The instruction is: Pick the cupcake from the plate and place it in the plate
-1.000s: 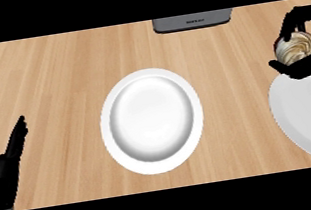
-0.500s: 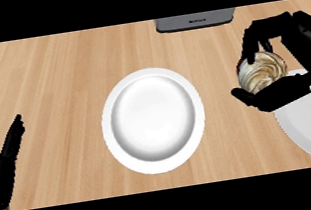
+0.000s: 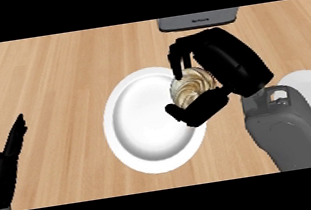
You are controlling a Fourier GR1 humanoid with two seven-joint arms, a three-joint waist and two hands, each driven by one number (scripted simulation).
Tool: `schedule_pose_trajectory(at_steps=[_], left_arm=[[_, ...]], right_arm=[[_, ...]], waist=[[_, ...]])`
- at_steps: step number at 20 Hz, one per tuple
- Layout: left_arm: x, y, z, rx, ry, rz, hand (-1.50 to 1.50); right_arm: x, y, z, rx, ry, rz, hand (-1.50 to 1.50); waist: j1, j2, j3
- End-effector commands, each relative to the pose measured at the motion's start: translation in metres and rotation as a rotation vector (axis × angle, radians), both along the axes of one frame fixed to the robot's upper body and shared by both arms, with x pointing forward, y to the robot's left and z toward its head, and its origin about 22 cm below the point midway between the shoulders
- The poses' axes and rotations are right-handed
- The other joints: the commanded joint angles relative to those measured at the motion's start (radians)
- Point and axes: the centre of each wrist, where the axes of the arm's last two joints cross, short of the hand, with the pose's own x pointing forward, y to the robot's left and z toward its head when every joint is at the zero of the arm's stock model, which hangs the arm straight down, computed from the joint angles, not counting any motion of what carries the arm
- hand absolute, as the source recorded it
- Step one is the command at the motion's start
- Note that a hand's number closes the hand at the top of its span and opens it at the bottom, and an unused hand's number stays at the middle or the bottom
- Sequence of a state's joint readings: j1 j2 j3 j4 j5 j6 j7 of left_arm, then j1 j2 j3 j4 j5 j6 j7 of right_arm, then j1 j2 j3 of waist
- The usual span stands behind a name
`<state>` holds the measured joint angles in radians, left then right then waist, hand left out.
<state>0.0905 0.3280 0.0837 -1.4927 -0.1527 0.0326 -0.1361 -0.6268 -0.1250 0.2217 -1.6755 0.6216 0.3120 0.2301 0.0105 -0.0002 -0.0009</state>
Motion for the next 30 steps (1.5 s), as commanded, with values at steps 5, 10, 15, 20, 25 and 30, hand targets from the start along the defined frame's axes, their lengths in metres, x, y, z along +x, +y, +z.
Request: schedule_pose_trajectory(at_steps=[5, 10, 15, 20, 25, 30], left_arm=[[0.001, -0.004, 0.011, -0.008, -0.004, -0.018, 0.0], [0.007, 0.001, 0.004, -0.005, -0.012, -0.016, 0.0], [0.015, -0.016, -0.005, 0.008, -0.01, -0.036, 0.0], [0.015, 0.003, 0.01, -0.008, 0.002, -0.011, 0.0], [0.019, 0.007, 0.011, -0.004, -0.007, -0.017, 0.0], [-0.014, 0.006, -0.009, 0.004, -0.003, 0.004, 0.0]], right_arm=[[0.01, 0.076, -0.042, -0.117, 0.139, 0.035, 1.5], [0.025, 0.097, -0.075, -0.157, 0.192, 0.061, 1.5], [0.026, 0.103, -0.103, -0.014, 0.333, -0.123, -1.5], [0.031, 0.108, -0.108, 0.054, 0.305, -0.084, -1.5], [0.027, 0.094, -0.114, 0.319, 0.269, -0.141, -1.5], [0.047, 0.048, -0.099, 0.488, 0.253, -0.279, -1.5]], waist=[[0.007, 0.001, 0.001], [0.015, 0.005, 0.0], [0.023, 0.007, 0.001], [0.008, 0.003, 0.001], [0.008, 0.005, 0.001], [-0.005, 0.0, 0.001]])
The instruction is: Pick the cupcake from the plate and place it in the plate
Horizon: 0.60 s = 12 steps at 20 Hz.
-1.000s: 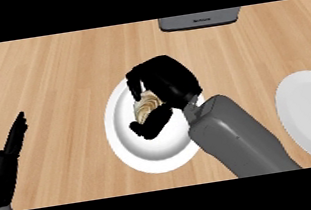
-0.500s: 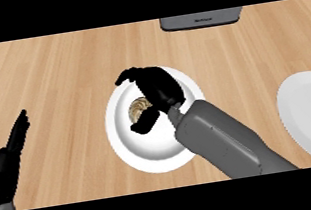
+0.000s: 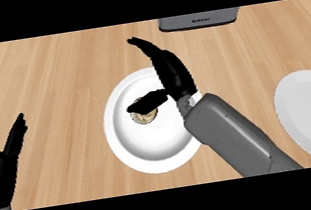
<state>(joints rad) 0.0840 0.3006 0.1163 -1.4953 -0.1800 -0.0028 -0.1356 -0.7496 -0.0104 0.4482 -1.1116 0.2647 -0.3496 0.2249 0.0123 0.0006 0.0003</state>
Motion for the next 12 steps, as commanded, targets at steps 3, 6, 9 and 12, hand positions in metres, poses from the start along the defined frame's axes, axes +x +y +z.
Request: schedule_pose_trajectory(at_steps=[3, 6, 9, 12], left_arm=[[0.004, 0.002, 0.0, -0.004, -0.008, 0.011, 0.0], [-0.003, 0.008, 0.005, -0.004, 0.0, 0.013, 0.0], [-0.002, -0.017, -0.011, -0.011, -0.017, 0.022, 0.0], [0.0, -0.006, -0.009, 0.003, 0.002, 0.004, 0.0]], right_arm=[[0.025, -0.063, 0.019, 0.208, 0.004, -0.145, -1.5], [0.02, -0.114, -0.005, 0.346, 0.01, -0.137, -1.5], [0.038, -0.144, 0.011, 0.368, -0.026, -0.091, -1.5], [0.032, -0.198, -0.01, 0.381, -0.069, -0.081, -1.5]], waist=[[-0.012, 0.001, 0.0], [-0.012, 0.001, 0.001], [-0.006, 0.002, 0.0], [-0.007, 0.002, 0.0]])
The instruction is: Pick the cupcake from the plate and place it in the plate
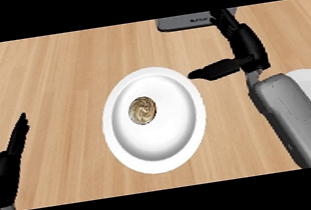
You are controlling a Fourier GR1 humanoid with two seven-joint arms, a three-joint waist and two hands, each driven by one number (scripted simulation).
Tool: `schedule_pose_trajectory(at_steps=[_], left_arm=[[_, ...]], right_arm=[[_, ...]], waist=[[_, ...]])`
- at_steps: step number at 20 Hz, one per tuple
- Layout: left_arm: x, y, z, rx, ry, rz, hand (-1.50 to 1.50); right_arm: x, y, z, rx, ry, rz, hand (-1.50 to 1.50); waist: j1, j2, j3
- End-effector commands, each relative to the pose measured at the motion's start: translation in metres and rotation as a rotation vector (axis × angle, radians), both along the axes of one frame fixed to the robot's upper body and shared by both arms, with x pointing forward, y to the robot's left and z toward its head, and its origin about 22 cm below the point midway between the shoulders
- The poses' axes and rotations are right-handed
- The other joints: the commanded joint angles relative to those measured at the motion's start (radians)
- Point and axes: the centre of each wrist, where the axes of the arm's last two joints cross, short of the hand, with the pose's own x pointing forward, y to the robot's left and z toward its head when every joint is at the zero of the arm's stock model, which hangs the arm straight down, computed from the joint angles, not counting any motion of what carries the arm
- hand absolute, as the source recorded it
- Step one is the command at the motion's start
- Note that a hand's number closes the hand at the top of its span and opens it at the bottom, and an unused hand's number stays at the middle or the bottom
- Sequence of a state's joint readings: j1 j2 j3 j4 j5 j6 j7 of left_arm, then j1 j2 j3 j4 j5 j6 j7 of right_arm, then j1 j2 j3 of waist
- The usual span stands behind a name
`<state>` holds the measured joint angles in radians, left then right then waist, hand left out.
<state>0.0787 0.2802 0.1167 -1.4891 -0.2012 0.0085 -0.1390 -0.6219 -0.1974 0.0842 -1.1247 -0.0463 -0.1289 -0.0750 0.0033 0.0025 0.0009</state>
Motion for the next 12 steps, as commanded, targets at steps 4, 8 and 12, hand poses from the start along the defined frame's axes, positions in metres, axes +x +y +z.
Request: schedule_pose_trajectory(at_steps=[4, 8, 12], left_arm=[[-0.004, 0.002, 0.011, -0.001, 0.001, -0.013, 0.0], [0.004, 0.006, 0.011, -0.004, -0.008, -0.006, 0.0], [0.004, 0.0, -0.005, -0.016, -0.002, -0.002, 0.0]], right_arm=[[0.006, -0.077, -0.018, 0.003, -0.093, 0.019, -1.5], [0.02, -0.11, -0.019, 0.007, -0.077, 0.022, -1.5], [0.021, -0.147, -0.022, 0.015, -0.074, 0.022, -1.5]], waist=[[0.007, -0.001, 0.0], [0.011, 0.001, 0.0], [0.016, 0.004, 0.0]])
